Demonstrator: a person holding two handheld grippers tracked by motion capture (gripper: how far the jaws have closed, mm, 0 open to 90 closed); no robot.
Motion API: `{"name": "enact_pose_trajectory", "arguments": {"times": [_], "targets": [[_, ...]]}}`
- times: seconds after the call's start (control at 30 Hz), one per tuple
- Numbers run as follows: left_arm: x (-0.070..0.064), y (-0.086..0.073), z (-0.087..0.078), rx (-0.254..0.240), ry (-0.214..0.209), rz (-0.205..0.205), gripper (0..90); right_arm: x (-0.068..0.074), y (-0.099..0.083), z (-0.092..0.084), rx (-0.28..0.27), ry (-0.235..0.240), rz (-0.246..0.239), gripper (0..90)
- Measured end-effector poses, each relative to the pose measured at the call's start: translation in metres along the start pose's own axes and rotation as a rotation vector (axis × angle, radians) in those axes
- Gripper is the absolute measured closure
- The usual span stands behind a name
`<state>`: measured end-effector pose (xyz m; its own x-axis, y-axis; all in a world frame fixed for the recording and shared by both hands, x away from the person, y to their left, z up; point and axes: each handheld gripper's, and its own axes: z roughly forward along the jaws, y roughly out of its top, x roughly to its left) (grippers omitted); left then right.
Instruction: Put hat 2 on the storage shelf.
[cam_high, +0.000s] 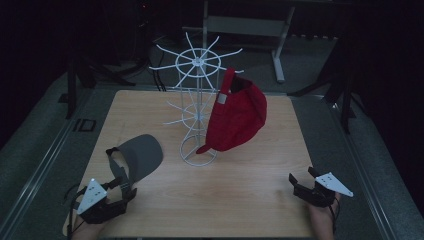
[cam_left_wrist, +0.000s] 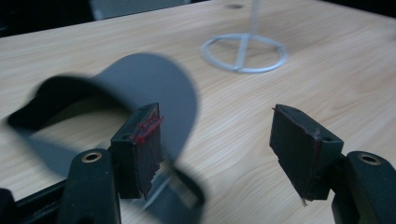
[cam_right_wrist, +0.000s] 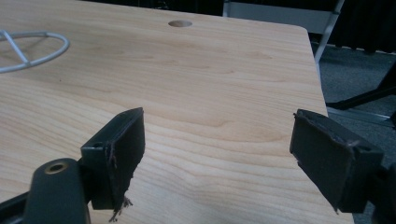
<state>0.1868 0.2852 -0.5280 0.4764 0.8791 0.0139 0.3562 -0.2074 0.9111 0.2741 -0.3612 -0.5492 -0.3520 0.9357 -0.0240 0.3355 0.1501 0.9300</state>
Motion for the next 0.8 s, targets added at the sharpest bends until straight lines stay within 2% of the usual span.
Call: {"name": "enact_pose_trajectory", "arguments": {"times": [0.03,0.07,0.1,0.2,0.27,0.33,0.43,0.53,0.6,0.67,0.77,0.8], "targets": [[0.0,0.0,0.0,0.0,0.0,0.0,34.8,0.0,0.0,0.0,0.0,0.0,0.0,17.9],[0.008,-0.006,-0.004,0.003,0.023,-0.03,34.8,0.0,-0.001,0.001,0.0,0.009,0.003,17.9],[0.011,-0.009,-0.006,0.012,0.038,-0.039,34.8,0.0,-0.002,0.002,0.014,0.009,0.008,17.9],[0.018,-0.014,-0.003,0.051,0.082,-0.05,34.8,-0.001,-0.002,0.001,0.01,-0.002,0.011,18.1],[0.026,-0.011,0.003,0.062,0.076,-0.082,34.8,-0.002,-0.003,0.0,0.014,-0.001,0.027,18.1],[0.032,-0.008,0.008,0.08,0.041,-0.079,34.8,-0.003,-0.003,0.0,0.013,-0.001,0.035,18.1],[0.037,-0.004,0.017,0.118,0.015,-0.039,34.8,-0.004,-0.003,-0.001,0.012,0.005,0.041,18.3],[0.038,-0.003,0.022,0.131,-0.013,-0.042,34.8,-0.004,-0.004,-0.001,0.016,0.009,0.049,18.3],[0.034,-0.003,0.026,0.151,-0.016,-0.007,34.8,-0.004,-0.004,-0.001,0.013,0.01,0.045,18.4],[0.033,-0.003,0.032,0.178,-0.006,0.008,35.2,-0.003,-0.004,0.0,0.017,0.012,0.048,18.4],[0.034,-0.003,0.039,0.225,-0.003,0.042,41.0,-0.003,-0.003,0.0,0.02,0.011,0.045,18.5],[0.034,-0.003,0.042,0.254,-0.015,0.053,42.4,-0.003,-0.003,0.0,0.02,0.011,0.045,18.5]]}}
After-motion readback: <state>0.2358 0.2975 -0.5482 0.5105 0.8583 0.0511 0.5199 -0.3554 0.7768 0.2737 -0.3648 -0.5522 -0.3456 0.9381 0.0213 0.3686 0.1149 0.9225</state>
